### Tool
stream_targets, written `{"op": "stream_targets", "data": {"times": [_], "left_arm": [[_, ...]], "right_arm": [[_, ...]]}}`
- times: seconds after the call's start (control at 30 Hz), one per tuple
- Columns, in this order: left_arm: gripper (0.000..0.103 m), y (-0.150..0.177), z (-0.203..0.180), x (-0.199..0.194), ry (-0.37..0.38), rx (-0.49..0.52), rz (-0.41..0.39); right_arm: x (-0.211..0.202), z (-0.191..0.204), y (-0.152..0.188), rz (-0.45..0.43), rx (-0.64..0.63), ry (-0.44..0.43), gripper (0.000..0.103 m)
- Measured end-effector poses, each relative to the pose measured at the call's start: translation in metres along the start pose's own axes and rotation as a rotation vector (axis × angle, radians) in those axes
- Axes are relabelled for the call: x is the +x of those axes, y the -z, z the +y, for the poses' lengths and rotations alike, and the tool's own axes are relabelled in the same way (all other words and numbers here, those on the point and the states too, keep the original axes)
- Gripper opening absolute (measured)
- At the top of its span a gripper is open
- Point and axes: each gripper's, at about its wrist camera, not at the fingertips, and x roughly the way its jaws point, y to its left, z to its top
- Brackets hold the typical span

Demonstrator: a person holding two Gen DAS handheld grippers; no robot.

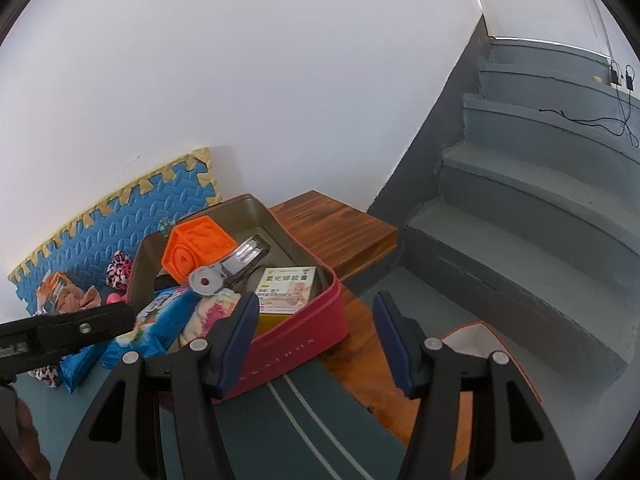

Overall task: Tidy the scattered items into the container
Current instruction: 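Drop the paper box into the tin with the right tool while the left tool drops the bag, then grasp the pink leopard-print sock from the pile with the left tool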

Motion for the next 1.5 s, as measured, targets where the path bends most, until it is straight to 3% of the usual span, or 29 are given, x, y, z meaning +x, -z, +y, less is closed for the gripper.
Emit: {"op": "stream_targets", "data": {"times": [0.13,0.4,0.53,0.77,0.9,1.03,1.1,1.23,1.5], "left_arm": [[0.064,0.012,0.036,-0.023,-0.058,-0.073,-0.018],[0.064,0.039,0.127,-0.064,-0.282,-0.202,-0.081],[0.064,0.049,0.161,-0.064,-0.318,-0.233,-0.075],[0.064,0.045,0.179,-0.042,-0.262,-0.195,-0.044],[0.064,0.042,0.181,-0.032,-0.278,-0.161,-0.039],[0.064,0.041,0.193,-0.024,-0.249,-0.186,-0.024],[0.061,0.044,0.198,-0.021,-0.216,-0.212,-0.011],[0.044,0.052,0.199,-0.026,-0.183,-0.239,-0.016],[0.041,0.071,0.197,-0.062,-0.178,-0.281,-0.055]], "right_arm": [[-0.007,0.010,0.000,-0.005,-0.018,-0.019,0.063],[-0.024,0.052,0.006,-0.010,-0.093,-0.095,0.063],[-0.030,0.078,0.013,0.003,-0.147,-0.140,0.063],[-0.036,0.119,0.031,0.045,-0.248,-0.202,0.063],[-0.036,0.133,0.039,0.070,-0.286,-0.219,0.063],[-0.029,0.143,0.047,0.114,-0.298,-0.236,0.063],[-0.025,0.148,0.050,0.134,-0.306,-0.247,0.063],[-0.018,0.162,0.057,0.167,-0.337,-0.268,0.063],[0.010,0.199,0.063,0.302,-0.320,-0.378,0.063]]}}
